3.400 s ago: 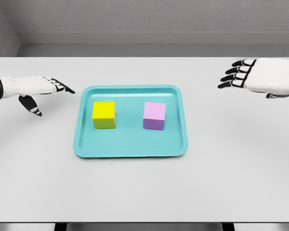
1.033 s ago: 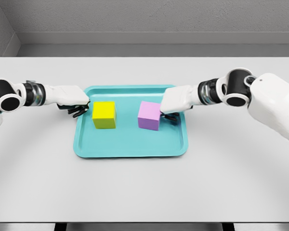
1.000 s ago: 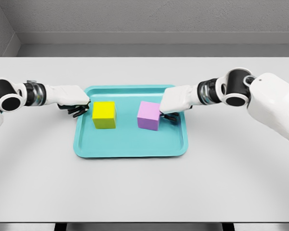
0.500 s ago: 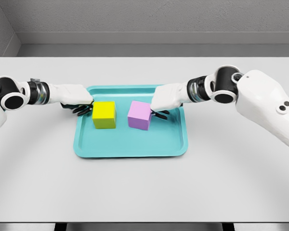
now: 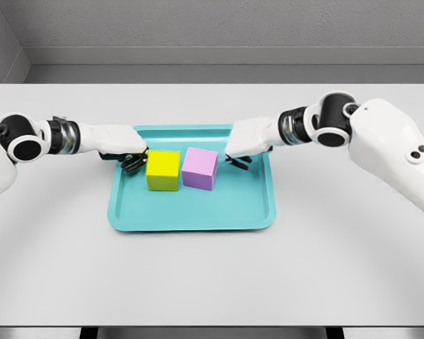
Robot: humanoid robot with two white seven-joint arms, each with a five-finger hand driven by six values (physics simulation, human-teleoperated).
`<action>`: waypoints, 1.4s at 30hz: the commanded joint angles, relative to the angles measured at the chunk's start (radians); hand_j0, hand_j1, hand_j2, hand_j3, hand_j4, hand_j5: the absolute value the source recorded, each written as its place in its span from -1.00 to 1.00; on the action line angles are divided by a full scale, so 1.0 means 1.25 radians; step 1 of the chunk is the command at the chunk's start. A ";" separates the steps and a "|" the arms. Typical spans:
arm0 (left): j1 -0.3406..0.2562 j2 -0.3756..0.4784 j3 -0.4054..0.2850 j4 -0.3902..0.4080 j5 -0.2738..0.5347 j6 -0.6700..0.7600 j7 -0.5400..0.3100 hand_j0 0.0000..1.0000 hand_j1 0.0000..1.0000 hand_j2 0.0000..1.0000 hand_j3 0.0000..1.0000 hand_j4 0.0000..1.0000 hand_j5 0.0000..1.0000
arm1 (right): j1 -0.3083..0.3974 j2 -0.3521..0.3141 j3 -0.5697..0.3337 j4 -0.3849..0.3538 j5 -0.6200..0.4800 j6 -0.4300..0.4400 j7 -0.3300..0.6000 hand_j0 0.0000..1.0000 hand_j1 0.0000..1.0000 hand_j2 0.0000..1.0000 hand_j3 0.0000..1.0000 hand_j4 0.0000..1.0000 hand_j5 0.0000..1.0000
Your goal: Push two cubes
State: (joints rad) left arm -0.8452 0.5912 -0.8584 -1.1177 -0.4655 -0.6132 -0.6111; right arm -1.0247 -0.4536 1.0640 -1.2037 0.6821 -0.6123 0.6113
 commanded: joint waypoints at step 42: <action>0.047 0.092 -0.107 -0.138 0.192 0.002 0.000 -1.00 -1.00 -1.00 -1.00 -1.00 -1.00 | 0.086 -0.171 -0.283 0.002 -0.067 0.001 0.000 1.00 1.00 1.00 1.00 1.00 1.00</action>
State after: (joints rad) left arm -0.7869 0.7320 -0.9941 -1.3292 -0.2326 -0.6130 -0.6110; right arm -0.9173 -0.6666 0.7116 -1.2008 0.6019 -0.6134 0.6113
